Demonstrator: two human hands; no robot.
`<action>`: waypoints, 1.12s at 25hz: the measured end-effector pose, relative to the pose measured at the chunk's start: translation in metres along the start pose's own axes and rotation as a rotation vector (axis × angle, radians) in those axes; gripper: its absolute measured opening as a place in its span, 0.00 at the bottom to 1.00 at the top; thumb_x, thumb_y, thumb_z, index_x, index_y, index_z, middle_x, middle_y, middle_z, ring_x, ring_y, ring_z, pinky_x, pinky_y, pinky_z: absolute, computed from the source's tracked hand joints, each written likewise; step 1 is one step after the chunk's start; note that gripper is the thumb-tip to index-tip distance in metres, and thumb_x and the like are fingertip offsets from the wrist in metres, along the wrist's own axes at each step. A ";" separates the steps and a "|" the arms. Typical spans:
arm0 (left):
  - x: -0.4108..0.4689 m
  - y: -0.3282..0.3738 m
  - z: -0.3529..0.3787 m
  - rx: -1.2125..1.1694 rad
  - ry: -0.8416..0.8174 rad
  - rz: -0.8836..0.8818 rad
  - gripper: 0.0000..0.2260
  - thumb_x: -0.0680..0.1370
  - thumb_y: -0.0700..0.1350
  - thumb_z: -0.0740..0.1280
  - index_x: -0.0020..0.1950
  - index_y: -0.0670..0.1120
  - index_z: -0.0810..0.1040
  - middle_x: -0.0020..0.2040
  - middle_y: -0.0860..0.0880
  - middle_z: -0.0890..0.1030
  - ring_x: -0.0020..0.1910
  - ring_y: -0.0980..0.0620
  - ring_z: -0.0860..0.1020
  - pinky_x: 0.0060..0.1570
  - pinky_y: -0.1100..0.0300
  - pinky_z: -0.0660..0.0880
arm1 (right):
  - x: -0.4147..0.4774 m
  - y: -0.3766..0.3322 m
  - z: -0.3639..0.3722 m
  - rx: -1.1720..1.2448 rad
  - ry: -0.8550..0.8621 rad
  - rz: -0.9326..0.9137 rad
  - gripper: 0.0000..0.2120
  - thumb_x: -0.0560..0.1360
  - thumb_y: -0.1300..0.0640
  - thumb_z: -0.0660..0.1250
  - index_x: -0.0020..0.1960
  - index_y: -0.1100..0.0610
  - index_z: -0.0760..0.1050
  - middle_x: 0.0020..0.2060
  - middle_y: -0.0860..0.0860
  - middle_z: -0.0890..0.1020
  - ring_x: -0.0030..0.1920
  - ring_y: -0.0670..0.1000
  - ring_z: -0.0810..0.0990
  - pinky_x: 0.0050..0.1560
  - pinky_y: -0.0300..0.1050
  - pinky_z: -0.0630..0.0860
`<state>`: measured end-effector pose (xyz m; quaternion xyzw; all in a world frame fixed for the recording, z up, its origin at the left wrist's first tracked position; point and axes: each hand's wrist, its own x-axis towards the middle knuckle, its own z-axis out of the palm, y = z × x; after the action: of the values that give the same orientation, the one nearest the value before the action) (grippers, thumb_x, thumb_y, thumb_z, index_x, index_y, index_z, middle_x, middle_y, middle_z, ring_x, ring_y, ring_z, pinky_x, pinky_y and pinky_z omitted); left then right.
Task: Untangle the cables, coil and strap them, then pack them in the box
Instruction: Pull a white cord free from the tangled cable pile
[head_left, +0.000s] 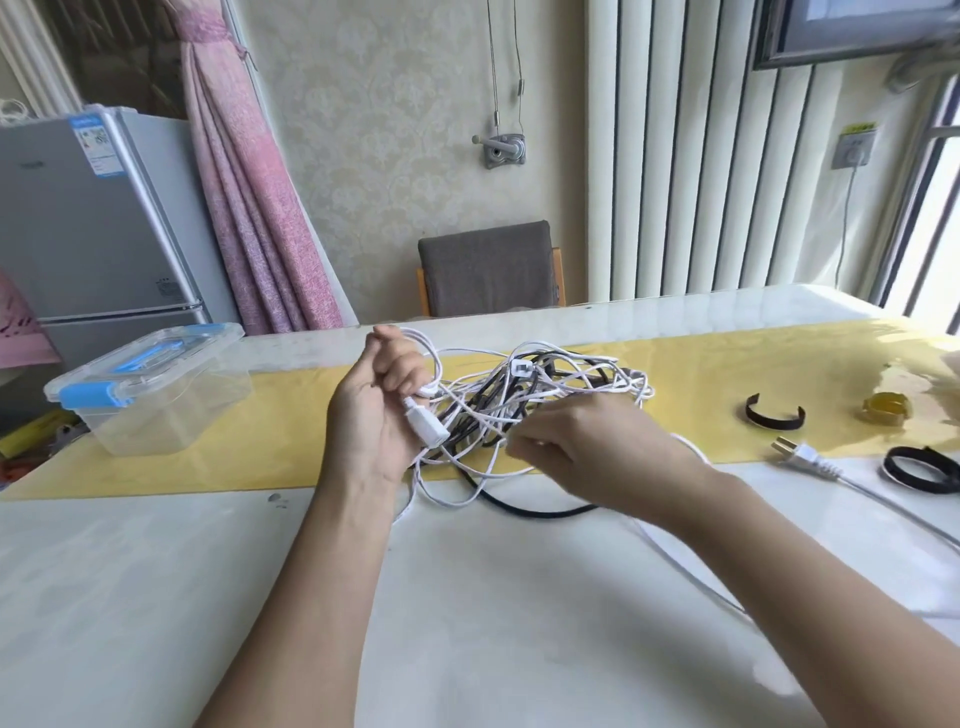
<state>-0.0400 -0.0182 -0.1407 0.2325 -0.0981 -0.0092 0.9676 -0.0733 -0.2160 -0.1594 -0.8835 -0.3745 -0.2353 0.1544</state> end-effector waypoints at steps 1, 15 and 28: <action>-0.001 -0.003 0.002 0.124 0.002 0.061 0.13 0.83 0.43 0.53 0.41 0.46 0.72 0.28 0.55 0.63 0.22 0.59 0.61 0.22 0.68 0.62 | 0.000 -0.010 -0.002 0.004 -0.019 -0.027 0.14 0.75 0.48 0.57 0.42 0.52 0.79 0.33 0.48 0.80 0.34 0.55 0.77 0.32 0.46 0.72; -0.014 -0.045 -0.004 1.721 -0.188 0.308 0.17 0.83 0.44 0.58 0.33 0.54 0.65 0.26 0.62 0.74 0.28 0.62 0.71 0.33 0.62 0.64 | -0.004 -0.007 -0.024 -0.101 0.114 -0.175 0.01 0.67 0.56 0.69 0.37 0.52 0.79 0.31 0.44 0.77 0.28 0.50 0.73 0.25 0.37 0.63; -0.023 -0.053 -0.001 1.309 -0.320 -0.545 0.18 0.83 0.49 0.53 0.41 0.43 0.75 0.22 0.53 0.64 0.18 0.59 0.57 0.19 0.67 0.54 | -0.019 0.070 -0.047 0.008 0.366 0.438 0.09 0.72 0.64 0.66 0.48 0.53 0.81 0.37 0.48 0.83 0.41 0.55 0.82 0.43 0.51 0.77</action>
<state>-0.0605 -0.0640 -0.1698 0.7759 -0.1625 -0.2231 0.5672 -0.0475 -0.2951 -0.1367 -0.8855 -0.1413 -0.3505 0.2703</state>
